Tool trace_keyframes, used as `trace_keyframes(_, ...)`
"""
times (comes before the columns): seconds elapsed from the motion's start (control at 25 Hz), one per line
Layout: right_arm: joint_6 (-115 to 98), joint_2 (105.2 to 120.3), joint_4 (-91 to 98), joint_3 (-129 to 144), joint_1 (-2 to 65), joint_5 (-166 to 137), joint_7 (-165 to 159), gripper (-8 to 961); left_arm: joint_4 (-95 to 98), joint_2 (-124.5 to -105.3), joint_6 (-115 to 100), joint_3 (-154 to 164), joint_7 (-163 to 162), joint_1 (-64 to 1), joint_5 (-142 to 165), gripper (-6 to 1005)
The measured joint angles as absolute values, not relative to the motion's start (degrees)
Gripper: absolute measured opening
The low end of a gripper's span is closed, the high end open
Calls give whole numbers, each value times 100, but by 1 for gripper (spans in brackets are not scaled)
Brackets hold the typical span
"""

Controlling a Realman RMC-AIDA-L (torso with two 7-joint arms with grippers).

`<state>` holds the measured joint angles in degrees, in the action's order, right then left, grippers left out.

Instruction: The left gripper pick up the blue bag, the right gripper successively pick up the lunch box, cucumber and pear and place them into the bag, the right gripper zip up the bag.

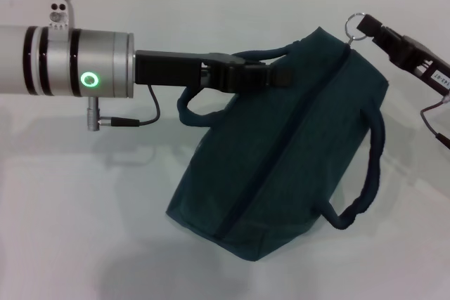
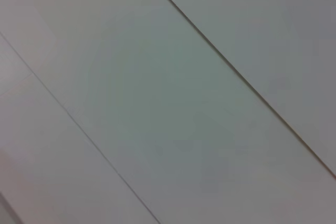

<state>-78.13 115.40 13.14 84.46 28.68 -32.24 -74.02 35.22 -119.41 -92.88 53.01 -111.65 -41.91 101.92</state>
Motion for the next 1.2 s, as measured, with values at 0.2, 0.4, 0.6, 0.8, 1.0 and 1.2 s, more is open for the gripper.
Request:
trace_keyframes(0.2,-7693,11546,1271,8522,2894,-3243,-7450,9,3529,-11929,-9416,5295,-11054,-4163,10098,59)
trace_keyframes(0.4,-7627,11565,1293,8637,2909,-3255,-7466,9,3533,-11935,-9517,5295,-10937,-4147,9996,59)
trace_keyframes(0.6,-7705,11565,1321,8648,2906,-3252,-7502,9,3510,-11936,-9328,5278,-10916,-4123,9986,59)
trace_keyframes(0.8,-8023,11544,1281,8600,2830,-3215,-7547,42,3505,-11936,-9105,5273,-10925,-4088,9979,59)
trace_keyframes(1.0,-8123,11534,1269,8380,2654,-3185,-7839,197,3528,-11936,-8979,5265,-10947,-4076,9962,60)
trace_keyframes(1.2,-8130,11386,1265,8291,2420,-3184,-7892,299,3527,-11936,-8876,5264,-10962,-4092,9943,60)
